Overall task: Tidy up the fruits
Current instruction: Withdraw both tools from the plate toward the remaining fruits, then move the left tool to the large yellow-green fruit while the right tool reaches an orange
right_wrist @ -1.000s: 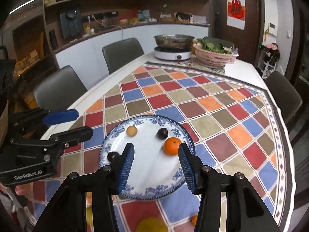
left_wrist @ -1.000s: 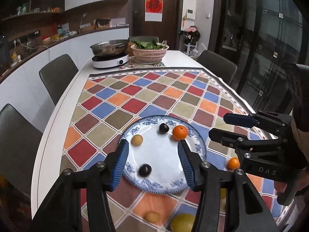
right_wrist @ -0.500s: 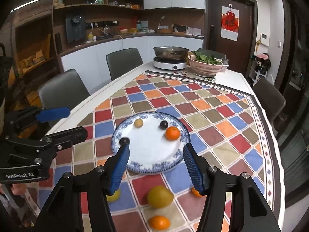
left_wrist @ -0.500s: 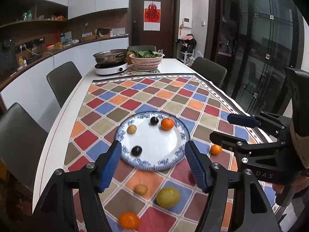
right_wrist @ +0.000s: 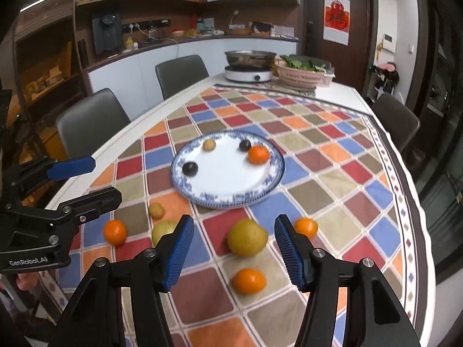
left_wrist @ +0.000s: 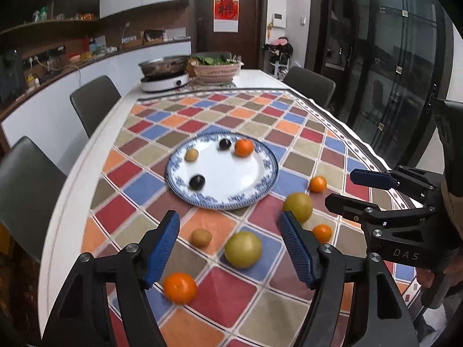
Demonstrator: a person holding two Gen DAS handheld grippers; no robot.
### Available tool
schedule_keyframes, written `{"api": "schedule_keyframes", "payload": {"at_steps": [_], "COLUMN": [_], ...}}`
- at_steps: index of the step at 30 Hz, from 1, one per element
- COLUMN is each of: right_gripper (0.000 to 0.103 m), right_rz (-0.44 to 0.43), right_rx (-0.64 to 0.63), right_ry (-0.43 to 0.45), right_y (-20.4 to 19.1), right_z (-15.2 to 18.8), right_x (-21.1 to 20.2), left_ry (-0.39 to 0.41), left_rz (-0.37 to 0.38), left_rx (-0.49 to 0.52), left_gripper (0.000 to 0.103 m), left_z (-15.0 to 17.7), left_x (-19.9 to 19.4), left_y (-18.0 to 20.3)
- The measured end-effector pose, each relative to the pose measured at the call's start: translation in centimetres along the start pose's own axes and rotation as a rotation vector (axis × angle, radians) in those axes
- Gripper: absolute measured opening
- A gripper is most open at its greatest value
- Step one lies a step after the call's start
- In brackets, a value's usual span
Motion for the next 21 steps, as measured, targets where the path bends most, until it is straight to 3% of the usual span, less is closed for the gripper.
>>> {"api": "schedule_keyframes", "payload": {"at_steps": [21], "right_gripper": [0.059], "right_rz": [0.015], "right_rx": [0.085], "right_ry": [-0.22], "right_y": [1.0], "right_z": [6.3], "right_x": [4.5], "left_ry": [-0.19], "left_rz": [0.035], "left_rx": [-0.041], "left_gripper": [0.071], "left_z": [5.5], "left_x": [5.9], "left_y": [-0.5]}}
Point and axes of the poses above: each gripper's, at about its wrist camera, not at the fingertips, and x roughly the way its jaws point, y to its right, z to its underside, the point moved 6 cm from there along x, roughly the way its jaws point, and after that the axes turned 7 degrees about z, right-handed, at the moved point
